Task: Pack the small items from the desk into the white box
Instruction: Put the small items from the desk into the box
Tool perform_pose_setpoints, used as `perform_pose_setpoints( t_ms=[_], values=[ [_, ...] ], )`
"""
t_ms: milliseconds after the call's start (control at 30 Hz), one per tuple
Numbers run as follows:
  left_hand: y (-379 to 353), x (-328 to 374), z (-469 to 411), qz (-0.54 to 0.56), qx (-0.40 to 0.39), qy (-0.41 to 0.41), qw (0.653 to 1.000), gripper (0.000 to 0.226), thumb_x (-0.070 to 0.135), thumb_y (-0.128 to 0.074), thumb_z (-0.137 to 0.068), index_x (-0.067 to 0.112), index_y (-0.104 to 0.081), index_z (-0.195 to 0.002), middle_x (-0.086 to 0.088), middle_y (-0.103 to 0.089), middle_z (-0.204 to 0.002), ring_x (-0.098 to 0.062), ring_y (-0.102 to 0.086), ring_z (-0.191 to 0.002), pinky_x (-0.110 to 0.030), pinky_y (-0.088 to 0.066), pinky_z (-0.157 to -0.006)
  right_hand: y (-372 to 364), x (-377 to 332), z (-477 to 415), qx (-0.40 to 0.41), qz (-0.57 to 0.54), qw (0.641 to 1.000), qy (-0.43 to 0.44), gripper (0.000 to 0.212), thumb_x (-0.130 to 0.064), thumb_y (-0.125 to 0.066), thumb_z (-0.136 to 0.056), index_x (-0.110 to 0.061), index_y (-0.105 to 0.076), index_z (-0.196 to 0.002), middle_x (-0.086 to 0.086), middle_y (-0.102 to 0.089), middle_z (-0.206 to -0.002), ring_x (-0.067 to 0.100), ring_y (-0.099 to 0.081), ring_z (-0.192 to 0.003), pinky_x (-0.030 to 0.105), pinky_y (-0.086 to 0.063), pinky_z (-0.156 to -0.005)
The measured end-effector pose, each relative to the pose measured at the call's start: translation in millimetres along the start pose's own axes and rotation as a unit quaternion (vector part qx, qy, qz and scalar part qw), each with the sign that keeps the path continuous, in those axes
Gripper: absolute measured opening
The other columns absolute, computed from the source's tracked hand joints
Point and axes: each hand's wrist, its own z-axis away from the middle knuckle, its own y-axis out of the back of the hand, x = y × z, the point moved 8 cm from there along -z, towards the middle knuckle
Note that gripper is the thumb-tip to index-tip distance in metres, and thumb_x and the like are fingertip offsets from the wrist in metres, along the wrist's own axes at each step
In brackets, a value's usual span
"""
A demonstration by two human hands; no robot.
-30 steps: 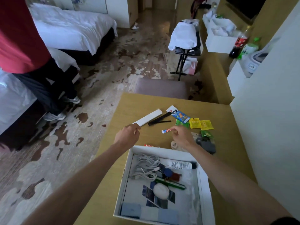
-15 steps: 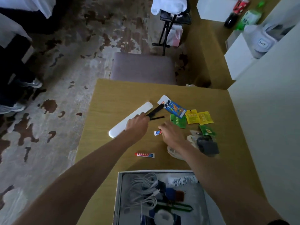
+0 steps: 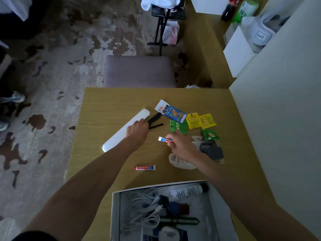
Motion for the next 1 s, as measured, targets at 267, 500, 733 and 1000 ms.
perform_pose_setpoints(
  t_ms=[267, 500, 733, 1000],
  values=[
    [0, -1, 7, 0.013, -0.024, 0.013, 1.0, 0.02, 0.02, -0.049, -0.093, 0.021, -0.055, -0.112, -0.005, -0.055, -0.115, -0.026, -0.053, -0.107, -0.04, -0.047, -0.074, 22, 6, 27, 0.054, -0.11, 0.991, -0.052, 0.016, -0.011, -0.058, -0.092, -0.007, -0.063, -0.107, 0.004, -0.054, -0.099, 0.016, -0.054, -0.088, 0.034, -0.046, -0.08],
    [2, 10, 21, -0.007, -0.054, 0.016, 0.998, 0.023, 0.018, -0.047, -0.092, 0.01, -0.054, -0.111, -0.009, -0.055, -0.117, -0.026, -0.051, -0.111, -0.042, -0.051, -0.08, 36, 5, 54, 0.065, -0.164, 0.983, -0.05, 0.014, -0.006, -0.059, -0.091, -0.002, -0.063, -0.103, 0.015, -0.065, -0.101, 0.028, -0.064, -0.092, 0.043, -0.051, -0.081],
    [90, 29, 108, 0.227, 0.102, -0.033, 0.968, 0.009, 0.02, -0.055, -0.091, 0.016, -0.049, -0.097, -0.009, -0.064, -0.094, -0.025, -0.057, -0.077, -0.04, -0.05, -0.066, 75, -6, 111, 0.074, -0.392, 0.914, -0.069, 0.021, -0.006, -0.058, -0.093, -0.001, -0.059, -0.113, 0.004, -0.063, -0.098, 0.013, -0.071, -0.076, 0.028, -0.056, -0.061],
    [135, 86, 278, 0.239, 0.179, -0.085, 0.951, 0.013, 0.017, -0.062, -0.088, 0.016, -0.063, -0.102, 0.004, -0.065, -0.093, -0.01, -0.06, -0.082, -0.025, -0.051, -0.071, 85, -22, 181, 0.007, -0.467, 0.884, -0.022, 0.018, -0.007, -0.062, -0.091, -0.013, -0.066, -0.108, 0.004, -0.07, -0.093, 0.019, -0.073, -0.085, 0.024, -0.057, -0.072]
  ],
)
